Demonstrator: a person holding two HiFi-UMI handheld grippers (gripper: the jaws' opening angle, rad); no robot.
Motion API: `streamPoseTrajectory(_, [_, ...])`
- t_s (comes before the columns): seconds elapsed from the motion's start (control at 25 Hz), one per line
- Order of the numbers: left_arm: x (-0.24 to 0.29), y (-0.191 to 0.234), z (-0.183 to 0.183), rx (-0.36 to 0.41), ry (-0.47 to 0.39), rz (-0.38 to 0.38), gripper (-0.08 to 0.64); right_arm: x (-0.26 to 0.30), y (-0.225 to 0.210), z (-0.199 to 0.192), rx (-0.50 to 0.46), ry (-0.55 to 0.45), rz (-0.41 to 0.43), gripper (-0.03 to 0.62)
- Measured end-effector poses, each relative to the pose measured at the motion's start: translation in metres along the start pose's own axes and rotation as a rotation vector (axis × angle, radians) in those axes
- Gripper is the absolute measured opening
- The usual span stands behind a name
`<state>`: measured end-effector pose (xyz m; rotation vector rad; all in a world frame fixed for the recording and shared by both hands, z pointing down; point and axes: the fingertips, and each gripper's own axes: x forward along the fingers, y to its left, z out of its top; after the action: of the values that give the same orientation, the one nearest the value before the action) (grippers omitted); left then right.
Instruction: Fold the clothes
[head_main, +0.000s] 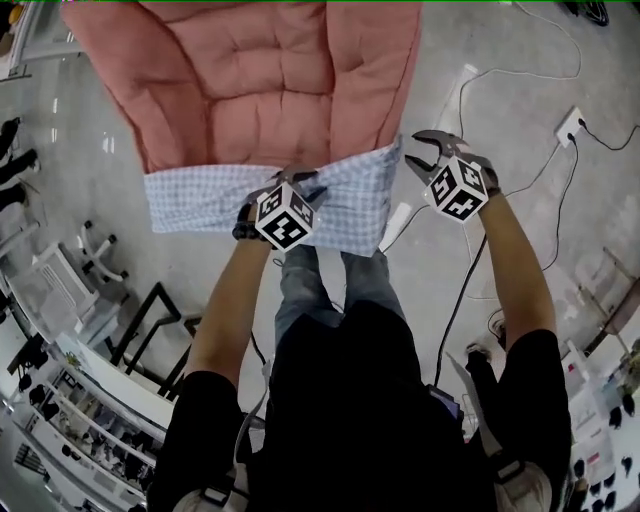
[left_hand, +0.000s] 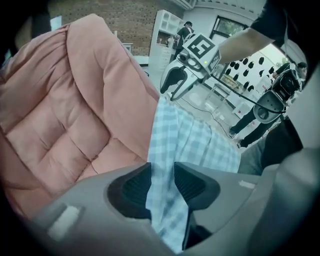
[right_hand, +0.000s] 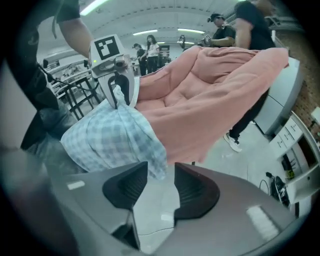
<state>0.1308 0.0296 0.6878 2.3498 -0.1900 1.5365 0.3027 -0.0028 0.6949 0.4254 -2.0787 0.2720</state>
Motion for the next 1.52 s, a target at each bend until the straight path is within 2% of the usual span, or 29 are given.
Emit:
streamPoseTrajectory(0.08, [0.005,-0.002,-0.002,-0.014,-0.008,-0.005,0.126,0.014,0.0,-0.004,-0.064,0.03,0.044,0.173])
streamPoseTrajectory(0.2, [0.004,-0.007,-0.001,-0.041,-0.038,0.007,0.034,0.033,0.002,-0.006,-0.165,0.062,0.111,0.187])
streamPoseTrajectory(0.32, [-0.006,-0.009,0.001,-0.06,-0.072,0.025,0.028,0.046,0.003,-0.007,-0.274,0.106,0.166,0.189])
streamPoseTrajectory(0.48, [-0.018,-0.01,0.002,-0.044,-0.101,0.026,0.028,0.063,0.006,-0.02,-0.45,0.211,0.218,0.189])
streamPoseTrajectory(0.6, [-0.019,-0.009,0.003,-0.06,-0.109,0.039,0.028,0.073,0.008,-0.019,-0.528,0.217,0.275,0.189])
streamPoseTrajectory(0.76, [-0.023,-0.005,-0.002,-0.071,-0.122,0.042,0.028,0.078,0.009,-0.013,-0.524,0.21,0.286,0.165])
streamPoseTrajectory(0.84, [-0.025,-0.003,-0.005,-0.075,-0.122,0.04,0.028,0.077,0.012,-0.008,-0.523,0.196,0.283,0.13])
streamPoseTrajectory(1.0, [-0.027,-0.005,-0.006,-0.074,-0.11,0.037,0.026,0.07,0.017,-0.006,-0.494,0.171,0.27,0.017])
streamPoseTrajectory(1.36, [-0.039,0.002,-0.004,-0.014,-0.067,0.044,0.026,0.036,0.015,-0.02,-0.357,0.184,0.187,0.011])
streamPoseTrajectory(1.52, [-0.046,0.003,0.001,0.012,-0.047,0.056,0.025,0.009,0.013,-0.02,-0.27,0.177,0.116,0.011])
